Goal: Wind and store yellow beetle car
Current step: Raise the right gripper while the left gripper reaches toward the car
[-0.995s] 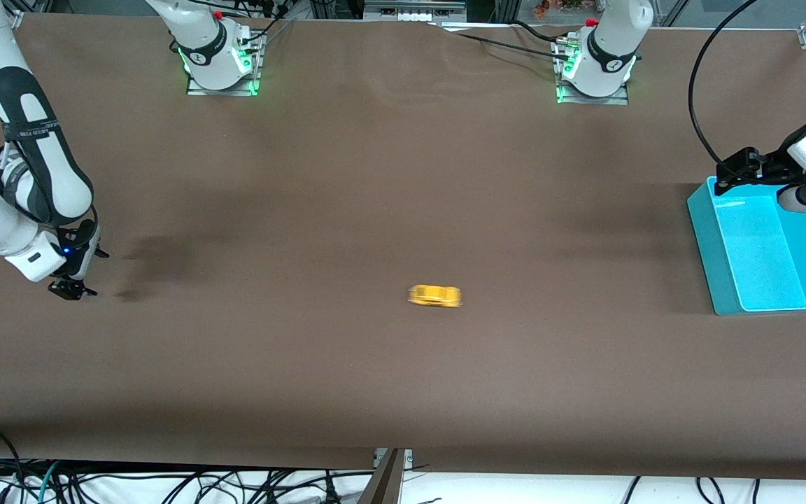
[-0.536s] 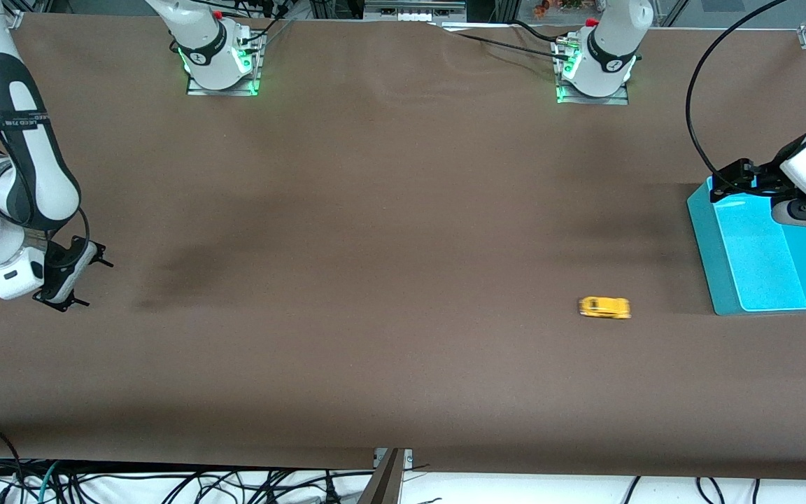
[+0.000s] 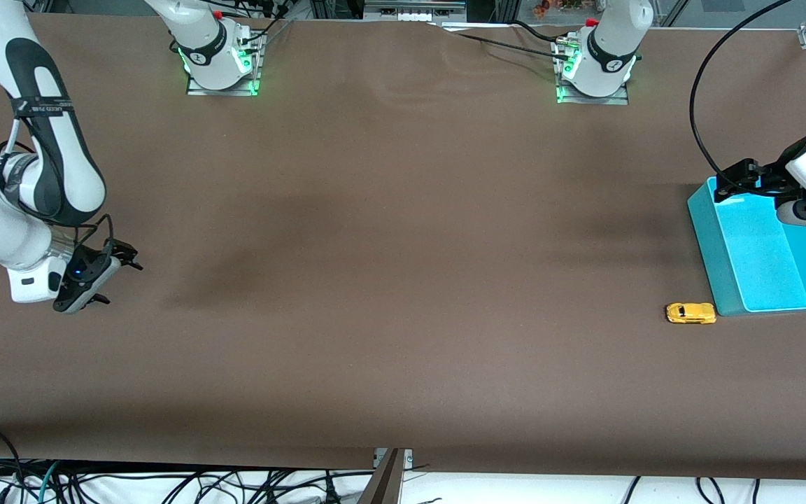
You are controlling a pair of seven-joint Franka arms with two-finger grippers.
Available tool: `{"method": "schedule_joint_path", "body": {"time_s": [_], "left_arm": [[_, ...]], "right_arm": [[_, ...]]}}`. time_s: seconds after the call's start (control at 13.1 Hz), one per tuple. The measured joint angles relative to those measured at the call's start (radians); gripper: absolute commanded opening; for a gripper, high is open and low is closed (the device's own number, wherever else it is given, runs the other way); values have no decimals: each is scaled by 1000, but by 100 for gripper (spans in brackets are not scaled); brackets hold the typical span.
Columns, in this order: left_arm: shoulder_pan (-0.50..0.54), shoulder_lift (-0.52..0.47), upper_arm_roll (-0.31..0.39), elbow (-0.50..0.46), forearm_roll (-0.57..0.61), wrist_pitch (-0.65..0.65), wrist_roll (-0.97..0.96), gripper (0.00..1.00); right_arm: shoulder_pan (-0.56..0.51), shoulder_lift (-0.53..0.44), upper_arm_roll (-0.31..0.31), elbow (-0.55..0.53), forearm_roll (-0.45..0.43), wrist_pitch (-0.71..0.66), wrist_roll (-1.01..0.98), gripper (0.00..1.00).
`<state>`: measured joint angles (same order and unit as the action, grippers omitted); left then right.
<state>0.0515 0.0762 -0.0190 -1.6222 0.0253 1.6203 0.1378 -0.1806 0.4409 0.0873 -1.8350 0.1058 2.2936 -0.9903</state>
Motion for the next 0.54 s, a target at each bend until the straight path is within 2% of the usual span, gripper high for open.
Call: {"method": "schedule_joint_path", "body": {"time_s": [0.31,0.54], "left_arm": [[2,13,0,0,0,-2,37,100],[12,74,1,-1,0,5,219,100]], "right_arm": [[112,-17,2,131,-29,-232,402,100],[195,-19,3,214,-82,-340,678,100]]}}
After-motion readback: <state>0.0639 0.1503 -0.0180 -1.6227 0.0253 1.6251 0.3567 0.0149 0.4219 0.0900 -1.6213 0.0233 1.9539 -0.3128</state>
